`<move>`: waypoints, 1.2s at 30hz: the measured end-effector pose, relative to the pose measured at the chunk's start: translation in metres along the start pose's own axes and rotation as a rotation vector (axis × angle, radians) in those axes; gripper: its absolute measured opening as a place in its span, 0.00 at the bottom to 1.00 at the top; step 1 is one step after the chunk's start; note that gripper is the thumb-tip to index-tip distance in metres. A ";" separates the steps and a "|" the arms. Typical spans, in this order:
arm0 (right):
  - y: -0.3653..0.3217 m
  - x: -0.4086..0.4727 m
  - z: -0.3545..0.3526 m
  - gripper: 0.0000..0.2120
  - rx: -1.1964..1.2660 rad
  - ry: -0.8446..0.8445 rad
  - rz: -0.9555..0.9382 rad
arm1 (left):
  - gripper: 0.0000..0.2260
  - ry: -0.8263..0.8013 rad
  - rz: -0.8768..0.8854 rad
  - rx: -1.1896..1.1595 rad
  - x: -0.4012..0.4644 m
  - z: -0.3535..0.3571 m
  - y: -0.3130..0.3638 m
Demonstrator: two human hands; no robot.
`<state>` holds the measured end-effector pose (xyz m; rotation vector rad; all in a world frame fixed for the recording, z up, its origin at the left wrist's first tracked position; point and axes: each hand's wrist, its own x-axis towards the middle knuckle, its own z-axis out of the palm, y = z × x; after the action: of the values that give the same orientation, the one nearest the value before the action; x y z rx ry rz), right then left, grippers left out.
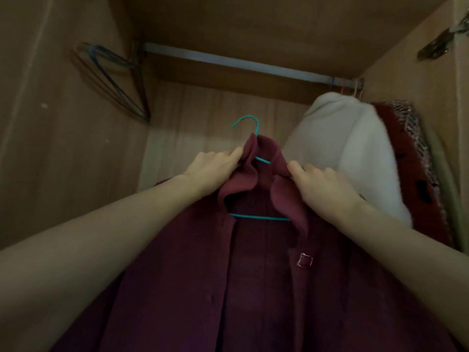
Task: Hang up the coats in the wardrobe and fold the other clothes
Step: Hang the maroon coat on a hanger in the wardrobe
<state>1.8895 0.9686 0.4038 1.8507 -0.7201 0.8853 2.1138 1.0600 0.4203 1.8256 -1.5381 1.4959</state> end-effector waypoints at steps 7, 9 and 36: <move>0.024 0.058 0.040 0.12 -0.046 0.047 0.080 | 0.12 0.139 -0.062 -0.239 0.078 0.047 -0.011; 0.028 0.067 0.049 0.11 -0.045 0.046 0.103 | 0.13 0.172 -0.106 -0.155 0.097 0.058 -0.006; 0.162 0.216 0.058 0.18 -0.380 0.075 0.448 | 0.45 -0.191 -0.186 -0.849 0.173 0.184 0.049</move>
<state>1.9022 0.8286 0.6412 1.3336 -1.1934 1.0097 2.1410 0.8100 0.4753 1.5333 -1.6622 0.4491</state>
